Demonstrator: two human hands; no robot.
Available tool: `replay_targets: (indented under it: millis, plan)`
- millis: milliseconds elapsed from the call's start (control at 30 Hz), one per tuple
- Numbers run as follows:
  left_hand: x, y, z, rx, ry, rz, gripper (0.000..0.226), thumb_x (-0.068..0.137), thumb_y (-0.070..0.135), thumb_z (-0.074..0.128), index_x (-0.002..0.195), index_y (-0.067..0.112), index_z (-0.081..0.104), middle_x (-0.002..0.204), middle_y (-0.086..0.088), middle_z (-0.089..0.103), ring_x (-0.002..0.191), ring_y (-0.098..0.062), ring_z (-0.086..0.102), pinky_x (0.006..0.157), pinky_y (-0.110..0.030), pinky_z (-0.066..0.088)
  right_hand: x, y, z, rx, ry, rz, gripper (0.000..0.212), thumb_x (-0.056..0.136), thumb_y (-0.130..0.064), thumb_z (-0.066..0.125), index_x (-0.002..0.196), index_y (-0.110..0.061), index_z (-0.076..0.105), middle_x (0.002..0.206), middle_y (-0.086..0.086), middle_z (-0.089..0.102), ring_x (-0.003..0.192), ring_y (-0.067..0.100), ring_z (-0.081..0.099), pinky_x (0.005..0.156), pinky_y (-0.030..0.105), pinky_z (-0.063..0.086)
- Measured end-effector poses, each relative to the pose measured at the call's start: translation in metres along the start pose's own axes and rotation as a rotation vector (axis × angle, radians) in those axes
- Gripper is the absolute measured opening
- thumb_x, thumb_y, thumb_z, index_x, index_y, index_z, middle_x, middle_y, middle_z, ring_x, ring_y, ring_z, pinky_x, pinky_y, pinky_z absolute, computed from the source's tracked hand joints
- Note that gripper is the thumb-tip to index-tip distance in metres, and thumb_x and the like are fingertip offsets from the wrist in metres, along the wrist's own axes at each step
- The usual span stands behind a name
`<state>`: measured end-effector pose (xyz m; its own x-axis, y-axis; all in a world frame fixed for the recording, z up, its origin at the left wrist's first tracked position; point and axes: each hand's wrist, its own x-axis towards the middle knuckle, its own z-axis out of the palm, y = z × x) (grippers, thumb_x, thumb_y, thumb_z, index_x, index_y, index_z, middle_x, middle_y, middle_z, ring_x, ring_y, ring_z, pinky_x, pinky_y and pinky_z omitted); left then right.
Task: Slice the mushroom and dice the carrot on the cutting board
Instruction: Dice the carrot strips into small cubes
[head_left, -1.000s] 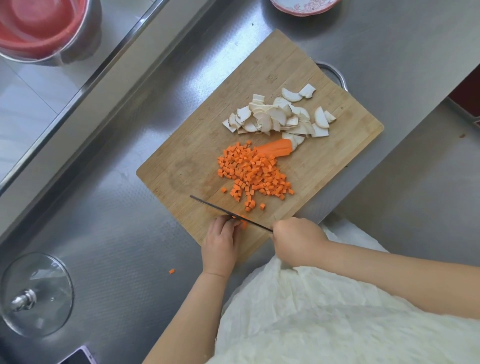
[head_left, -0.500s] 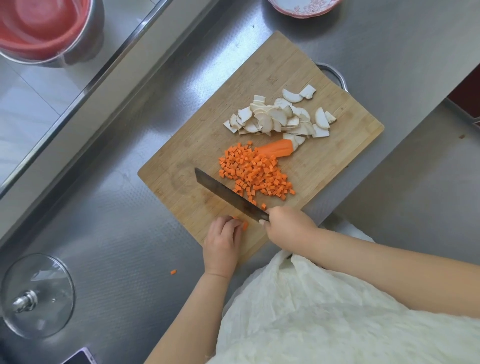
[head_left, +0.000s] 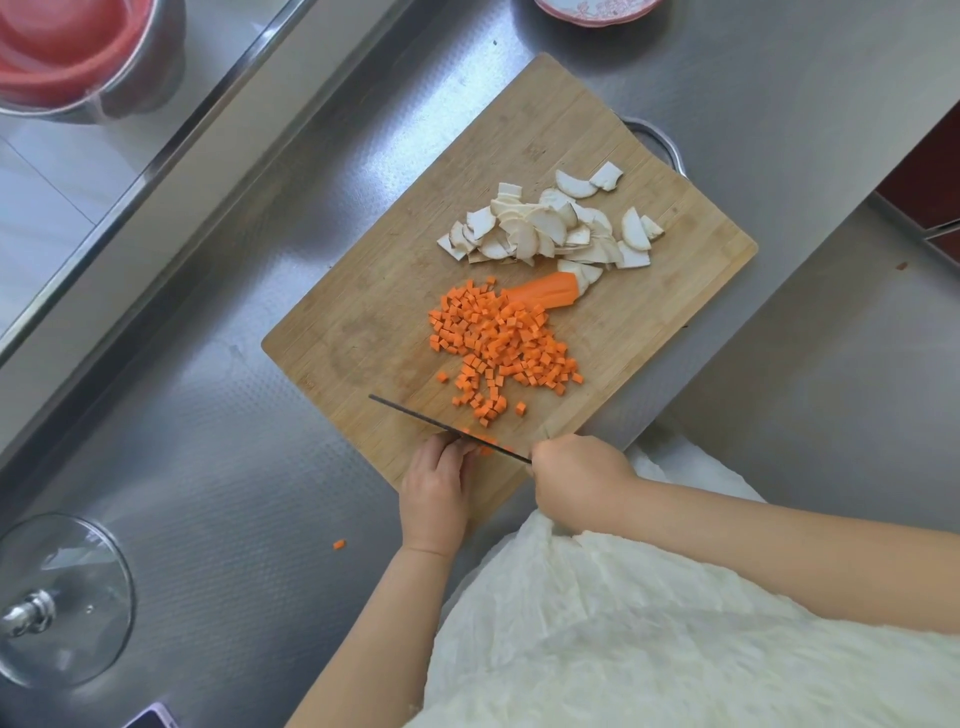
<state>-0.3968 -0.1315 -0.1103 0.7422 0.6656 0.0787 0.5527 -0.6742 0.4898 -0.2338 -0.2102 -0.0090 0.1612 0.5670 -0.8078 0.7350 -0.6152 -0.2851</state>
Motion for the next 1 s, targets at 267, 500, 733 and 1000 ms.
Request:
replay_targets:
  millis: [267,500,733,1000]
  plan:
    - [0.001,0.002,-0.004,-0.019,-0.039,-0.004,0.023,0.092,0.021,0.055,0.086,0.006,0.072,0.087,-0.007,0.064,0.081,-0.020,0.057,0.069,-0.025,0.045,0.021,-0.003,-0.002,0.235,0.065,-0.005,0.030,0.100,-0.033,0.042,0.105,-0.008,0.059,0.082,0.004,0.054,0.077,0.025,0.055,0.061,0.028,0.041]
    - [-0.008,-0.001,-0.010,-0.018,-0.013,0.009,0.024,0.092,0.020,0.055,0.090,0.004,0.072,0.088,-0.008,0.063,0.083,-0.017,0.054,0.065,-0.023,0.045,0.004,0.008,0.004,0.174,0.099,-0.040,0.026,0.100,-0.033,0.041,0.083,-0.014,0.049,0.066,-0.001,0.045,0.069,0.022,0.050,0.048,0.027,0.033]
    - [-0.006,-0.010,-0.005,-0.017,-0.056,0.036,0.019,0.090,0.016,0.056,0.091,0.004,0.071,0.090,-0.009,0.065,0.083,-0.023,0.058,0.068,-0.028,0.046,0.001,0.005,0.014,0.050,0.065,-0.051,0.017,0.096,-0.019,0.045,0.079,-0.018,0.048,0.072,0.002,0.052,0.070,0.024,0.052,0.055,0.030,0.040]
    - [-0.004,-0.015,-0.005,-0.035,-0.063,0.067,0.018,0.090,0.015,0.057,0.090,0.004,0.071,0.089,-0.010,0.064,0.080,-0.025,0.061,0.066,-0.032,0.050,-0.003,0.003,0.014,0.062,0.072,-0.049,0.017,0.098,-0.021,0.044,0.082,-0.017,0.048,0.072,0.001,0.050,0.069,0.024,0.050,0.051,0.028,0.034]
